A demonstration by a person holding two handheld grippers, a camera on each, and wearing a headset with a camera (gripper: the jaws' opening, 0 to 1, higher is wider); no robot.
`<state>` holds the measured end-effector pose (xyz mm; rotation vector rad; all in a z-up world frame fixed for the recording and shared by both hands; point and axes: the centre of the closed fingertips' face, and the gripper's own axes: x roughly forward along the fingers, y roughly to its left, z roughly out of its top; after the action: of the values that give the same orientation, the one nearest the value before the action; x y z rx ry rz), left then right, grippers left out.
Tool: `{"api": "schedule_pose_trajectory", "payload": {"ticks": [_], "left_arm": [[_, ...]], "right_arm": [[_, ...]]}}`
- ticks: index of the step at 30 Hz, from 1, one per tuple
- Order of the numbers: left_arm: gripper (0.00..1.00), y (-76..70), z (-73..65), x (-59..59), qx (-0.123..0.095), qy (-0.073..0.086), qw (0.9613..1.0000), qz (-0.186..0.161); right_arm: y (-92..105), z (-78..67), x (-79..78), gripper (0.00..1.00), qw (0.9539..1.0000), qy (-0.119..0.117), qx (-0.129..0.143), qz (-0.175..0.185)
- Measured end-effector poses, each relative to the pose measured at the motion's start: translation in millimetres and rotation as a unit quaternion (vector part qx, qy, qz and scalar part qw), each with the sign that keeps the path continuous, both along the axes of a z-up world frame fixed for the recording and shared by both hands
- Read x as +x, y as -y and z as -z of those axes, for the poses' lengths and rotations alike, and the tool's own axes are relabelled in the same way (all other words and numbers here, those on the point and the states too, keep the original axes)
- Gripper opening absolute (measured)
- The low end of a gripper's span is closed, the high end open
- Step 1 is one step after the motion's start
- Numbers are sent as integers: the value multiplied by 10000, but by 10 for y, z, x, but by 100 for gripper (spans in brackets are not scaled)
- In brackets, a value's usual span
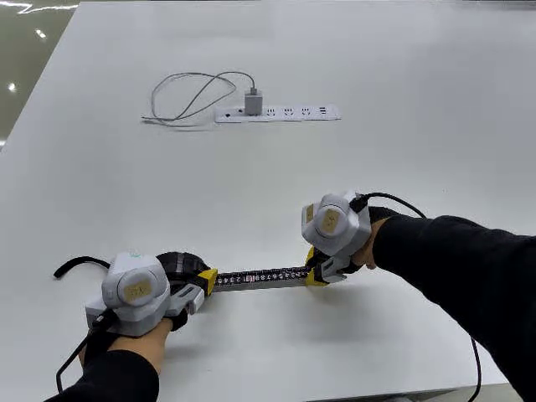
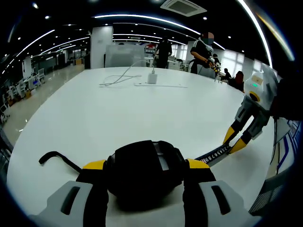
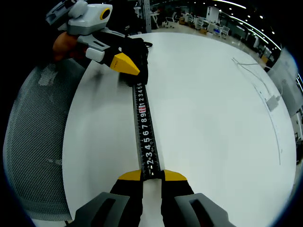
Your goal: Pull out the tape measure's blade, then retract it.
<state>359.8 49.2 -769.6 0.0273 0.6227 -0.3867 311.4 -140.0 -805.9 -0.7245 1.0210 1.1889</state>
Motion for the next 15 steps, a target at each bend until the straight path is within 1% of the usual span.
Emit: {"api": "schedule_pose_trajectory", "payload": {"ticks": [15], "left_arm": [[59, -4, 1, 13, -8, -7, 10000, -2]], "right_arm": [[-76, -1, 20, 10, 10000, 2, 14, -26]]}}
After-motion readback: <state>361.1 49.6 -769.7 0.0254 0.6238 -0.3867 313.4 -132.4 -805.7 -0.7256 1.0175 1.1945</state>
